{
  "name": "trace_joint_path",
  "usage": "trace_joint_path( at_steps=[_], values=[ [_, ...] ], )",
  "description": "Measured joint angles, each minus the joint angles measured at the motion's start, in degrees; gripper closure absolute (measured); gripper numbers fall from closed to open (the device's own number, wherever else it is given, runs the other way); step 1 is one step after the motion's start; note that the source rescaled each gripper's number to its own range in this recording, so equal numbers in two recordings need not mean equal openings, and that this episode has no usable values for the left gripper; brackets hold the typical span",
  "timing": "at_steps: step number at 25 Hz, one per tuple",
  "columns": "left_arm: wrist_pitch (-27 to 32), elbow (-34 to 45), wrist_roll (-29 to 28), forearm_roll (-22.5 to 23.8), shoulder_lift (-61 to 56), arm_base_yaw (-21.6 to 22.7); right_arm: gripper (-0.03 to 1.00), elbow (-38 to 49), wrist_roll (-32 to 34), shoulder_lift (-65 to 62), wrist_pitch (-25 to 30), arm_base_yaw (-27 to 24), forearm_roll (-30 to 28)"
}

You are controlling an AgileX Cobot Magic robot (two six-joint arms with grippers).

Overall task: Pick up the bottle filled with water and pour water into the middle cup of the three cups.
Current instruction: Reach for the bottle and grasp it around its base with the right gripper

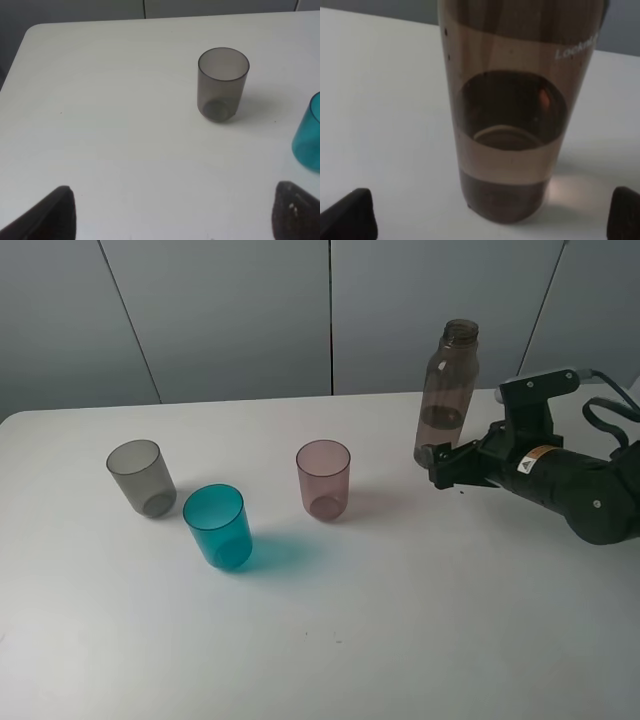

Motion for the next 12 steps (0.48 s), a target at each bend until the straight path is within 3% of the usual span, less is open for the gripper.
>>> trace_joint_path(
  at_steps=[2, 12],
  values=[
    [0.0, 0.0, 0.0, 0.0, 0.0, 0.0, -0.03, -0.12, 0.0, 0.81, -2.48, 0.0, 0.0],
    [0.0, 0.0, 0.0, 0.0, 0.0, 0.0, -0.03, -7.22, 0.91, 5.33, -2.72, 0.0, 0.0]
  ],
)
